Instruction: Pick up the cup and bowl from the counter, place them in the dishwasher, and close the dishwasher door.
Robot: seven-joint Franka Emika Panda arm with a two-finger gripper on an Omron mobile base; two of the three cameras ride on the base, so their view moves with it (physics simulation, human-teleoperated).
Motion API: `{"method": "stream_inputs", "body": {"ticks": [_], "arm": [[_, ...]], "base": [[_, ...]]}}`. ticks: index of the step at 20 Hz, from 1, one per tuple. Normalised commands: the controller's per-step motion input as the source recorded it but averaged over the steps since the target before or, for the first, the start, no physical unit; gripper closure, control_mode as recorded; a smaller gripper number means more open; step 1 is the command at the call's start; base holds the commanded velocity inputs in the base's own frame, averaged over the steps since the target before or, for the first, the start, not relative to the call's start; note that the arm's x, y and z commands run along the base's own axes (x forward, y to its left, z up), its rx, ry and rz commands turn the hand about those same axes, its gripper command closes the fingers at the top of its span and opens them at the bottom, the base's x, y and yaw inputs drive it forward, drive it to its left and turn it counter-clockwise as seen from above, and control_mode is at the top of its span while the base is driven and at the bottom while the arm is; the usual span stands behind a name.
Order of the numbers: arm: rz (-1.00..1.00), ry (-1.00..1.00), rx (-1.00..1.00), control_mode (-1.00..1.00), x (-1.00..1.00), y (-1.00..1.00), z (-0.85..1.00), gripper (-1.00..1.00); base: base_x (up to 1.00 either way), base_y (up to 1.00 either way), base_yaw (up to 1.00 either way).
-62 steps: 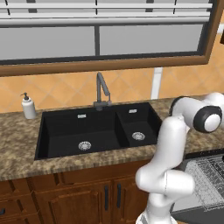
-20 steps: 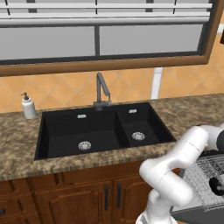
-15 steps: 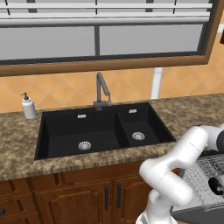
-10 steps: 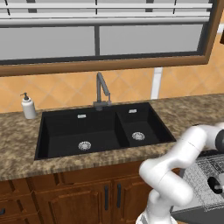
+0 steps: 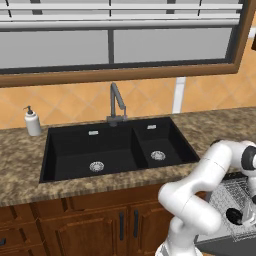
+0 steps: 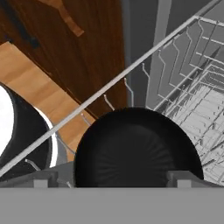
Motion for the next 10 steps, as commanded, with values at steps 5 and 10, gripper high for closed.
{"method": "stream_inputs", "body": {"ticks": [5, 10], "arm": [[0.0, -0.03, -0.19, -1.0, 0.24, -0.43, 0.08, -1.0], [-0.01, -0.02, -0.01, -1.0, 0.03, -0.46, 0.84, -1.0]], "base": [[0.0, 0.0, 0.0], [0.0, 0.0, 0.0]]}}
